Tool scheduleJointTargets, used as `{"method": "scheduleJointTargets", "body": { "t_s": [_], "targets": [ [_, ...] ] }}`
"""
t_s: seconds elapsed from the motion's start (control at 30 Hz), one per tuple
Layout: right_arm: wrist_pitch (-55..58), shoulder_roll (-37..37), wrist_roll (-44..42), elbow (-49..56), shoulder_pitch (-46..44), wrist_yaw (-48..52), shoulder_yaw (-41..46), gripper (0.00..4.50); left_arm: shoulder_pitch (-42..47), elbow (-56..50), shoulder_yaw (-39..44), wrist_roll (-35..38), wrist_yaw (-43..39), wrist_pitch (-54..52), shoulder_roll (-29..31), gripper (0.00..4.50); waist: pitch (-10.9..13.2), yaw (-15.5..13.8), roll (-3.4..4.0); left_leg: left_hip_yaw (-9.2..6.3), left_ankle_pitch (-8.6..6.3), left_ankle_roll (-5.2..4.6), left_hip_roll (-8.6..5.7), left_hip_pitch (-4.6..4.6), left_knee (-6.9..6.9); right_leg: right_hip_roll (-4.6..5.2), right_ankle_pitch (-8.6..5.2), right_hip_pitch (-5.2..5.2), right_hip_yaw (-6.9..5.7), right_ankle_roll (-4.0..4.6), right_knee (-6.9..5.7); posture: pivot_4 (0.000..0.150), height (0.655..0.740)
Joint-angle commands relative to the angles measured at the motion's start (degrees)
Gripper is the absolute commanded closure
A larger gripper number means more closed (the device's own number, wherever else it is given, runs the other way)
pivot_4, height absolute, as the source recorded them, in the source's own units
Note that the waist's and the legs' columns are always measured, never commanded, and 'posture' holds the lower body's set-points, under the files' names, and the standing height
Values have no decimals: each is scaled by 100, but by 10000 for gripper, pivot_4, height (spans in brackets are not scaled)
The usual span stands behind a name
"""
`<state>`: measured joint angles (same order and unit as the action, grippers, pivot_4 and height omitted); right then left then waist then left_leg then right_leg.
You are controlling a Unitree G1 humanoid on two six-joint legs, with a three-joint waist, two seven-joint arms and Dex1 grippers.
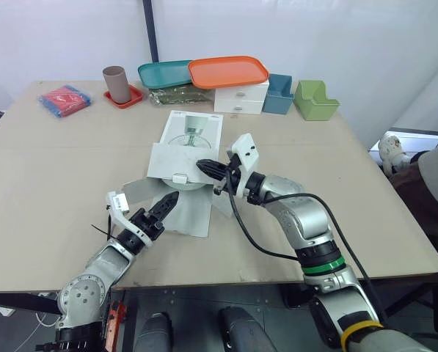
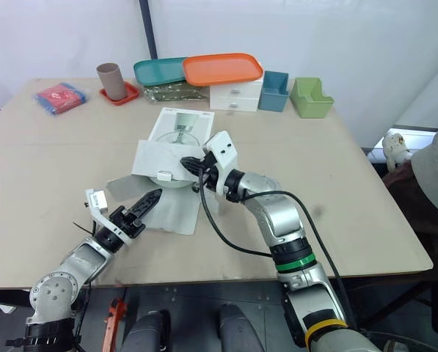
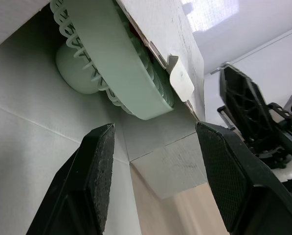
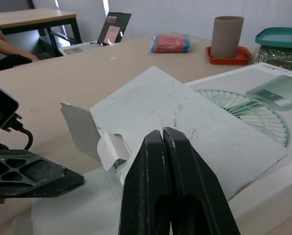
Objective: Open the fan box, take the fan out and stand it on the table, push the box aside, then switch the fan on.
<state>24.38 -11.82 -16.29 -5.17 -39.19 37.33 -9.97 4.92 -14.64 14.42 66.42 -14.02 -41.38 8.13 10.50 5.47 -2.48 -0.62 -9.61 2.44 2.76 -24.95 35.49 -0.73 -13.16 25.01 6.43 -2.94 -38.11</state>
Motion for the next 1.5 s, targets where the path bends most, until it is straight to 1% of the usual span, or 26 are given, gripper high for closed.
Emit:
{"method": "scheduleJointTargets", "body": {
  "t_s": [0.03, 0.37, 0.57, 0.8, 0.93, 1.2, 1.33, 1.43, 1.5],
  "targets": [
    [-77, 100, 229, -397, -380, -197, 56, 45000, 38, -107, 81, 116, 17, 49, -8, 16766, 0, 3, 0, 0, 0, 0, 0, 0, -1, 0, 0, 1, 0, 0, 0, 1500, 7400],
    [-63, 119, 431, -661, -481, -338, 85, 45000, 340, 362, 111, 157, 20, 65, -184, 16766, 0, 0, 0, -1, 0, 0, 0, 0, 1, -1, 3, 0, -1, -1, 0, 1500, 7400],
    [-14, 92, 416, -537, -500, -331, 146, 45000, 576, 775, 169, 162, -44, 75, -352, 16766, 0, -12, 0, 0, 0, 0, -1, -1, 2, -1, 4, -1, 0, -3, 0, 1500, 7400],
    [45, 77, 379, -327, -504, -314, 180, 45000, 688, 1127, 101, -39, -203, 77, -421, 16766, 0, -16, 1, 0, 0, 0, -1, -1, 2, -1, 4, -1, 0, -3, 0, 1500, 7400],
    [65, 64, 385, -262, -494, -300, 188, 45000, 743, 1235, 56, -187, -278, 73, -432, 16766, 0, -15, 1, -1, 0, 0, -1, -1, 1, -2, 4, 0, 0, -3, 0, 1500, 7400],
    [64, 52, 413, -171, -431, -274, 154, 45000, 878, 1320, 84, -216, -364, 47, -517, 16766, 0, -16, 1, -1, 0, 0, -1, -1, 2, -2, 4, -1, 0, -3, 0, 1500, 7400],
    [71, 58, 417, -155, -420, -262, 146, 45000, 884, 1318, 112, -188, -382, 38, -534, 16766, 0, -18, 1, -1, 0, 0, -1, -2, 1, -2, 4, -1, 0, -4, 0, 1500, 7400],
    [51, 40, 433, -118, -399, -217, 109, 45000, 882, 1238, 212, 42, -434, -24, -578, 16766, 0, -18, 0, -2, 0, 0, -1, -2, 2, -2, 4, 0, 0, -4, 0, 1500, 7400],
    [46, 42, 445, -112, -392, -212, 95, 45000, 892, 1245, 238, 47, -430, -14, -585, 16766, 0, -18, 0, -1, 0, 0, -1, -1, 1, -2, 4, -1, 0, -4, 0, 1500, 7400]
  ]
}}
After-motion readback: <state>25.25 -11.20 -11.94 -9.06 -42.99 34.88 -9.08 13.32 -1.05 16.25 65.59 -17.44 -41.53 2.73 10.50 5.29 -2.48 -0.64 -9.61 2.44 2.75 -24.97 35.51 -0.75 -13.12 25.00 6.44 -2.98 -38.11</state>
